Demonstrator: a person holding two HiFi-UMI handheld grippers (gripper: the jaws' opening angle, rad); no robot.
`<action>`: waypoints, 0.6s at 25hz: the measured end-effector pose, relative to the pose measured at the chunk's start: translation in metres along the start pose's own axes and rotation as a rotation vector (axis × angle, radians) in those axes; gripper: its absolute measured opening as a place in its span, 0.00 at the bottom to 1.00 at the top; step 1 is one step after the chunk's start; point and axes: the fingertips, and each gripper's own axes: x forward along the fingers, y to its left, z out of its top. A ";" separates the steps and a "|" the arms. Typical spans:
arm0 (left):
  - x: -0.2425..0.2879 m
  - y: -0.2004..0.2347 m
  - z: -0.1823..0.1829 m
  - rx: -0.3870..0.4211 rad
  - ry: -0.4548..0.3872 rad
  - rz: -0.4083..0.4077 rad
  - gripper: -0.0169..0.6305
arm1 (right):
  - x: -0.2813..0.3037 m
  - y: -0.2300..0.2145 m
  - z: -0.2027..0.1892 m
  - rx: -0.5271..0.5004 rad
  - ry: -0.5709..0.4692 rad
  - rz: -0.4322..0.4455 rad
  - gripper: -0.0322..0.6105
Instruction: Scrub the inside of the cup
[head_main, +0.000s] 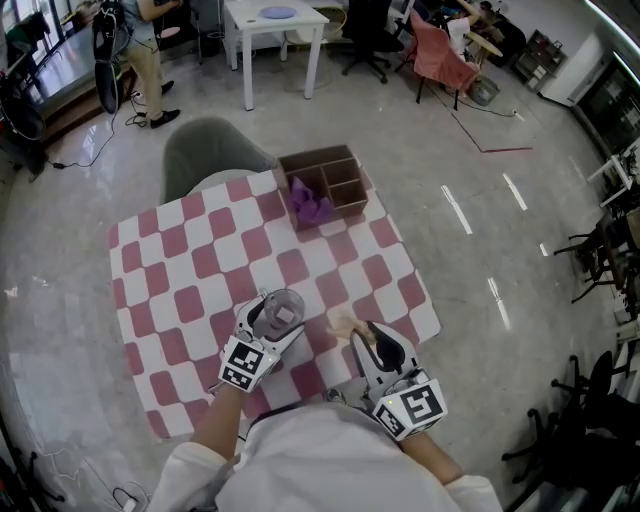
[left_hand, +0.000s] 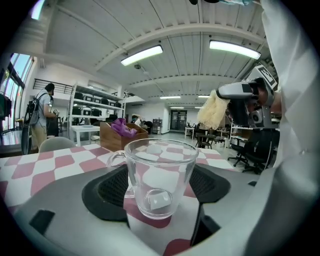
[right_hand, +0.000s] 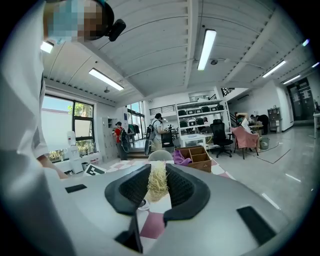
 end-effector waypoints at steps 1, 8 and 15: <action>0.002 0.000 -0.001 0.000 0.002 0.001 0.59 | 0.000 -0.001 0.000 -0.001 0.001 -0.002 0.21; 0.006 0.000 -0.004 -0.028 0.030 -0.035 0.59 | -0.002 -0.006 0.002 -0.005 0.007 -0.013 0.21; 0.012 0.000 -0.006 -0.019 0.064 -0.040 0.59 | -0.001 -0.009 -0.001 -0.001 0.014 -0.015 0.21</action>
